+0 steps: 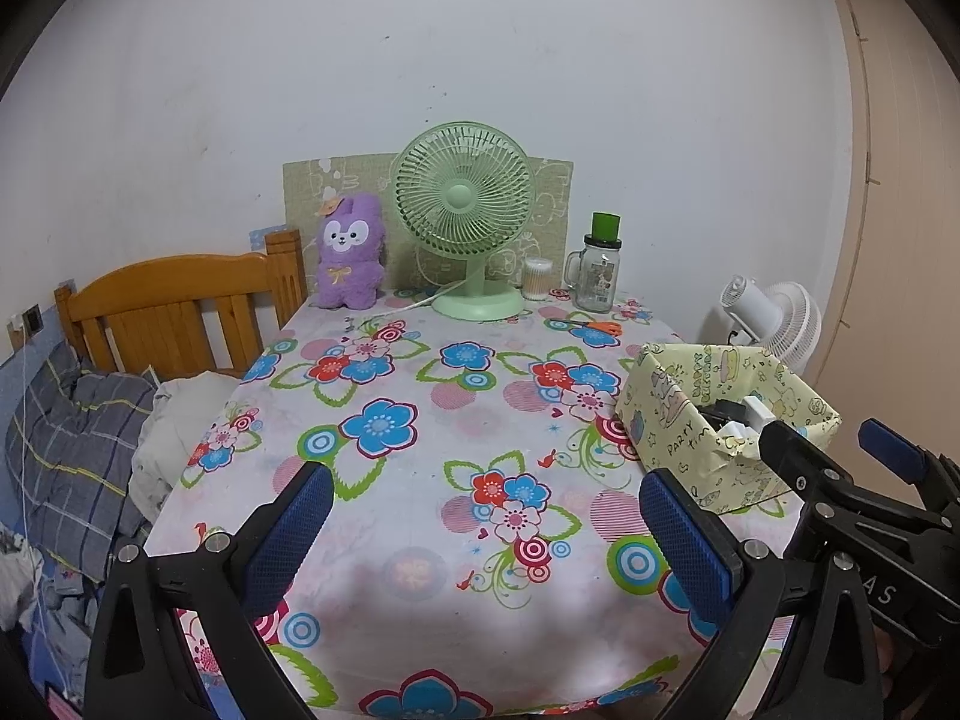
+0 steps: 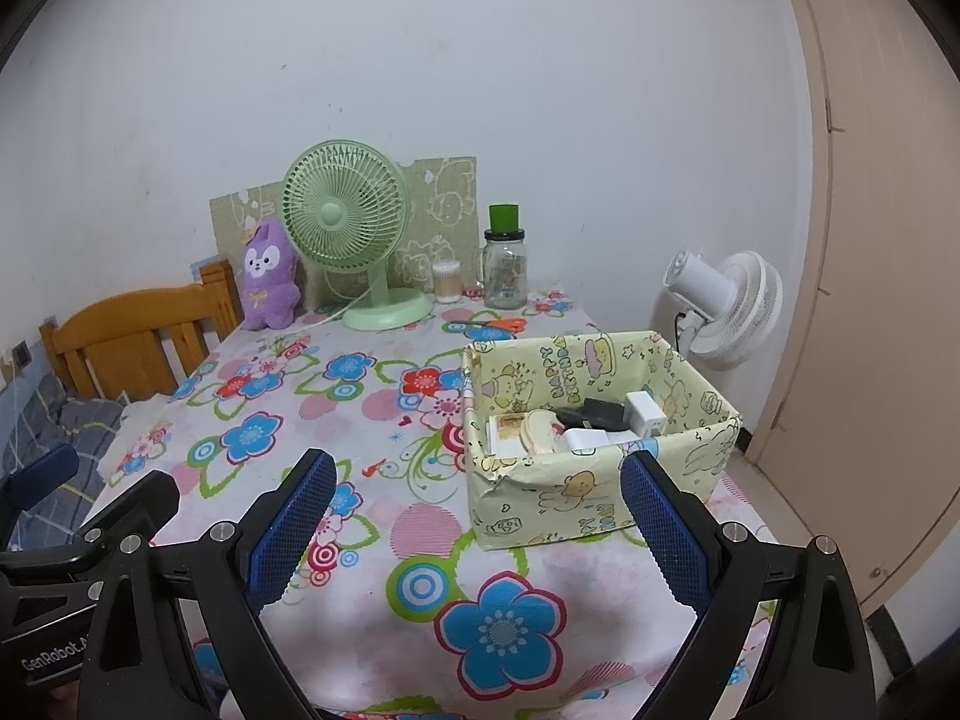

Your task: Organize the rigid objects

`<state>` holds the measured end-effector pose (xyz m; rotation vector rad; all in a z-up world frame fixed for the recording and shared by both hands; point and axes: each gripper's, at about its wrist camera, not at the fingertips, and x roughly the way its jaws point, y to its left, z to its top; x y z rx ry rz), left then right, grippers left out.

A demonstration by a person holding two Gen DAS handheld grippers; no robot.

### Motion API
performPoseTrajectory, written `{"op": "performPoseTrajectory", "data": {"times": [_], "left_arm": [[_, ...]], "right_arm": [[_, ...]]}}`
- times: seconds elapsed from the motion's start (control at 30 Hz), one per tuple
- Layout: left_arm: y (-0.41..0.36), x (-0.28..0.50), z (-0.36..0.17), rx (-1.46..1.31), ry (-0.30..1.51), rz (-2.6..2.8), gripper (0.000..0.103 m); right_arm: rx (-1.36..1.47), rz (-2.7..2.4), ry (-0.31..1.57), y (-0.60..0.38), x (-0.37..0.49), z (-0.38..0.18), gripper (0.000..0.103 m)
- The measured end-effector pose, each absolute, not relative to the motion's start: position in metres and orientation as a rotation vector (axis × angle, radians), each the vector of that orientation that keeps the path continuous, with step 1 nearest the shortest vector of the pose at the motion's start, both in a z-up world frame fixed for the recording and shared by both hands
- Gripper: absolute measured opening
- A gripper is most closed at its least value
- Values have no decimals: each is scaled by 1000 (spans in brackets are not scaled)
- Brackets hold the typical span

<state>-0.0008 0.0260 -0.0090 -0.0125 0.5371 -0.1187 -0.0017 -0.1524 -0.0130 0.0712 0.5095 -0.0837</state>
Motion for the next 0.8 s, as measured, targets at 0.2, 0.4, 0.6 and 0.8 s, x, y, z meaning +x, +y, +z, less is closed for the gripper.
{"op": "performPoseTrajectory", "data": {"times": [0.2,0.4,0.6,0.8], "left_arm": [[26,-1,-8,-12,538,-118,103],[26,0,-8,-11,538,-118,103],[27,-1,-9,-11,540,-118,103],[29,-1,-10,-13,543,-109,103]], "right_arm": [[71,-83,513,-151,-1,-13,97],[70,-84,513,-151,-1,-13,97],[69,-86,516,-150,-1,-12,97],[59,-85,517,-148,0,-13,97]]}}
